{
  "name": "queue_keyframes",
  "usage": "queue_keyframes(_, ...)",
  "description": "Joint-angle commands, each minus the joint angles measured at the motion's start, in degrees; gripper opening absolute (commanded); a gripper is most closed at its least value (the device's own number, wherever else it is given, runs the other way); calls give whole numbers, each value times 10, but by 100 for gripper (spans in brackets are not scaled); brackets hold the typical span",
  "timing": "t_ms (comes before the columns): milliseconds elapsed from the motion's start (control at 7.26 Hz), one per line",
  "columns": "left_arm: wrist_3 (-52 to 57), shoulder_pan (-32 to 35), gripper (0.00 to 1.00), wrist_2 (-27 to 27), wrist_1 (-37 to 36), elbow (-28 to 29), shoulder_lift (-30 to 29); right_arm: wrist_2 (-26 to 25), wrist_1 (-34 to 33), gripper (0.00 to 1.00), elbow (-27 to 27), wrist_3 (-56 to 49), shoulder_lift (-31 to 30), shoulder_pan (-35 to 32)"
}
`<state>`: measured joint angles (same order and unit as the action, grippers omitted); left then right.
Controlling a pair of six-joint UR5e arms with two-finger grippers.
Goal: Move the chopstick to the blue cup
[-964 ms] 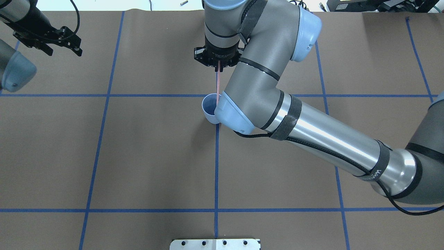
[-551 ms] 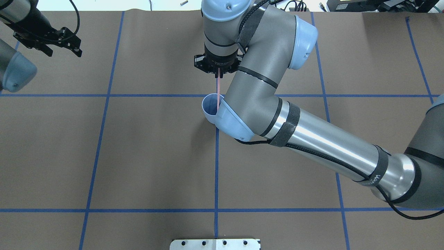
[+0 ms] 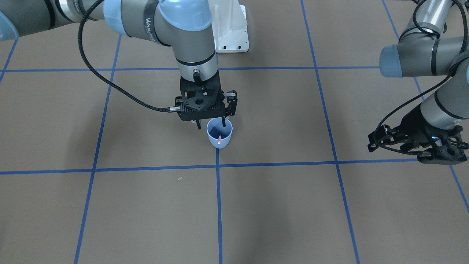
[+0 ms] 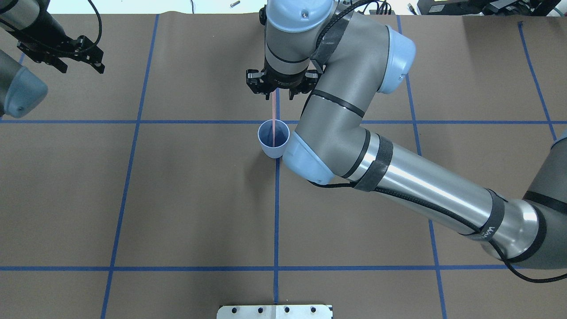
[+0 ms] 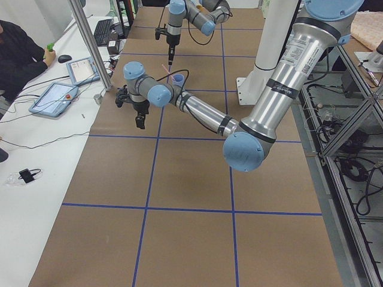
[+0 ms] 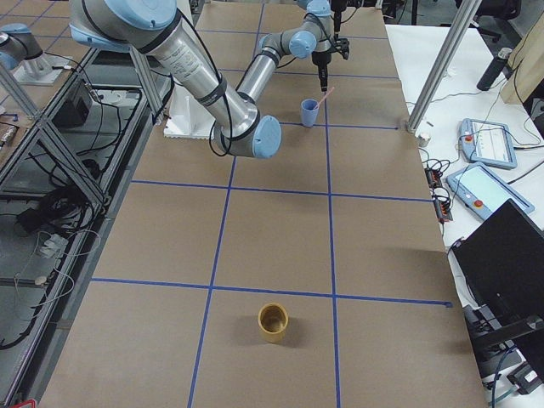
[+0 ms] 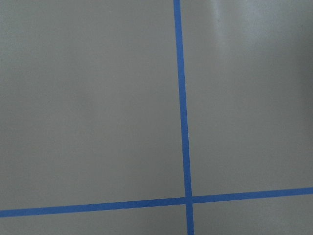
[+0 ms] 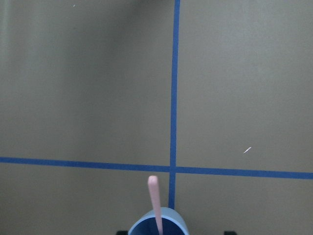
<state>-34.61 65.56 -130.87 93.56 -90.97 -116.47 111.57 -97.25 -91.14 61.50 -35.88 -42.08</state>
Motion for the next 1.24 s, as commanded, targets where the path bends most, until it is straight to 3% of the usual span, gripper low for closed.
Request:
queue_keyframes(0,22,20,98,-24,0,-3,-1,83,-45,100,-95,-28,-77,-89)
queue_keyframes(138,63,41,98,-32,-7,-1,1,104,-53,100,-150,-98,-156,-140)
queue_keyframes(413,150,81,98,-33,-12,4,28,181,-99,100,-189,-245,-261,-250)
queue_keyframes(551,204,98,98,-33,-7,12,58,184,-112,100,-203,-356,-338,-285)
queue_keyframes(689,287,133,98,-33,-10,19,85,190,-110,100,-193,-487,-405,-328)
queue_keyframes(826,334,170,98,-47,-9,33,116,223,-108,100,-151,-612,-436,-392)
queue_keyframes(964,372,217,98,-62,-3,53,144,250,-109,100,-109,-679,-458,-447)
queue_keyframes(1102,433,240,98,-62,-3,61,160,238,-112,100,-112,-687,-475,-470)
